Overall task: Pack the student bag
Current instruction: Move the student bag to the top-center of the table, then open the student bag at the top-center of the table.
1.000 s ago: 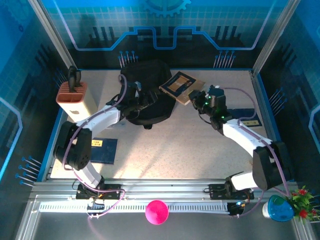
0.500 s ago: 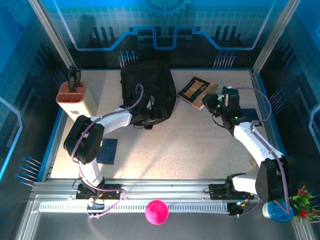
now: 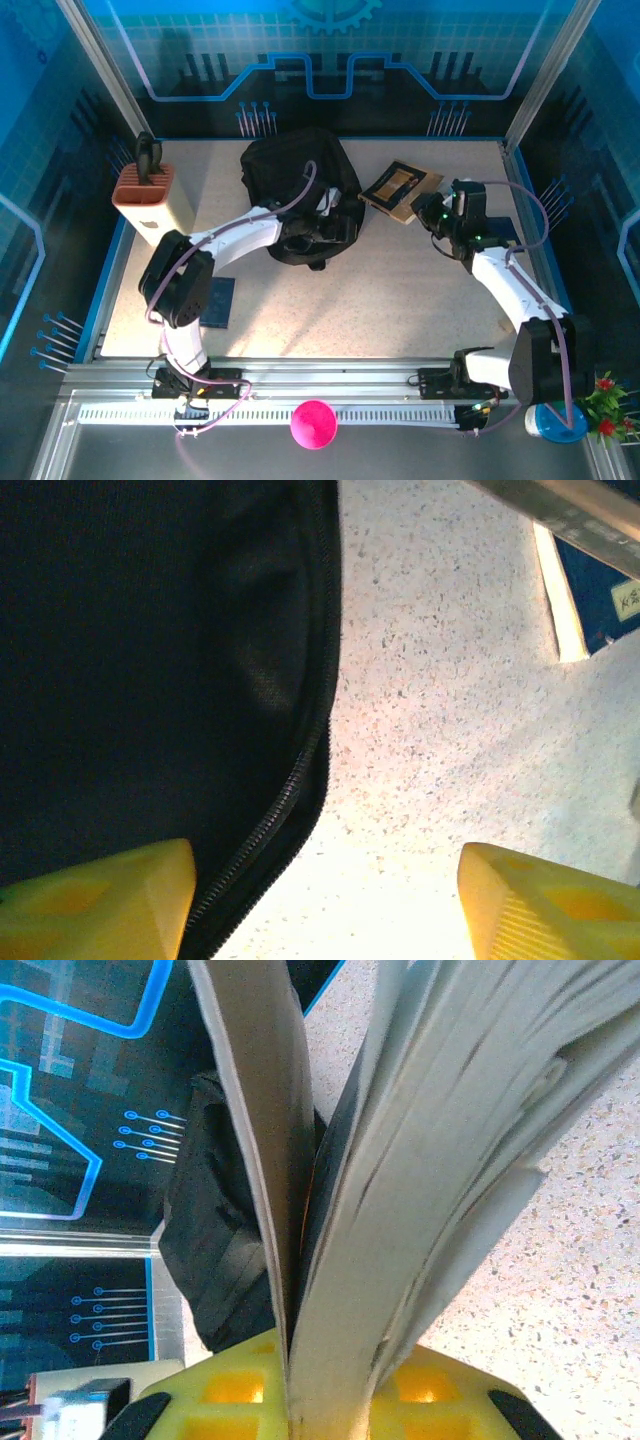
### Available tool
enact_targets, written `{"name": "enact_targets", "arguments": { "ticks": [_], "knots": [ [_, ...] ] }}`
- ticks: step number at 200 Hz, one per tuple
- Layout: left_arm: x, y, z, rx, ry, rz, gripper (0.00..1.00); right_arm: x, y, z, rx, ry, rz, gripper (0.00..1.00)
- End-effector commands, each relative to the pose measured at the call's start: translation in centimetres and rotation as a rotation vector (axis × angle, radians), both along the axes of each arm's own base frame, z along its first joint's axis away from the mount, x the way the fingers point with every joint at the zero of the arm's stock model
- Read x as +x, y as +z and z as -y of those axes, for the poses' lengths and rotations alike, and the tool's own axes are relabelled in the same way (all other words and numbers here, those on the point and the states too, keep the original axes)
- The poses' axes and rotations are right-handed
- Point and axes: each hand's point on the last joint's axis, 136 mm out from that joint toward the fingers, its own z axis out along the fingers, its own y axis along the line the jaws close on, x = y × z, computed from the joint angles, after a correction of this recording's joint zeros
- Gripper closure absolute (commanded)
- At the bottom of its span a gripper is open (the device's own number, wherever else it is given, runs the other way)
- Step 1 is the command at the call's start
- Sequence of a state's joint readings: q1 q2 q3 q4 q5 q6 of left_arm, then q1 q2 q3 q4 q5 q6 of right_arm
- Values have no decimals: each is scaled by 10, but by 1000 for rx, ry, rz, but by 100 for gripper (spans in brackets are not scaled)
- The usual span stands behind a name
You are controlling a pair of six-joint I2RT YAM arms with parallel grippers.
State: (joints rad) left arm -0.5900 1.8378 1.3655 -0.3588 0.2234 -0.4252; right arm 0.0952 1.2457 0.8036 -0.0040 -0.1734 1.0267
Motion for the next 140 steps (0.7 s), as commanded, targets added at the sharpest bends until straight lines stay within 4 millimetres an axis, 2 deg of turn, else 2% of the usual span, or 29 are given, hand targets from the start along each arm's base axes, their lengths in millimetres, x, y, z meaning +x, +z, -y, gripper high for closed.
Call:
{"name": "enact_targets", "arguments": {
  "ticks": [1, 67, 109, 140],
  "knots": [
    [-8, -20, -14, 186, -161, -5, 36, 0, 29, 4, 0, 16, 105, 89],
    [23, -26, 3, 199, -171, 24, 55, -8, 30, 14, -11, -10, 99, 89],
    [28, -37, 10, 187, -170, 1, 65, -14, 28, 18, -16, -22, 91, 89],
    [24, -43, 13, 186, -203, -13, 68, -16, 26, 21, -16, -28, 83, 90]
  ]
}}
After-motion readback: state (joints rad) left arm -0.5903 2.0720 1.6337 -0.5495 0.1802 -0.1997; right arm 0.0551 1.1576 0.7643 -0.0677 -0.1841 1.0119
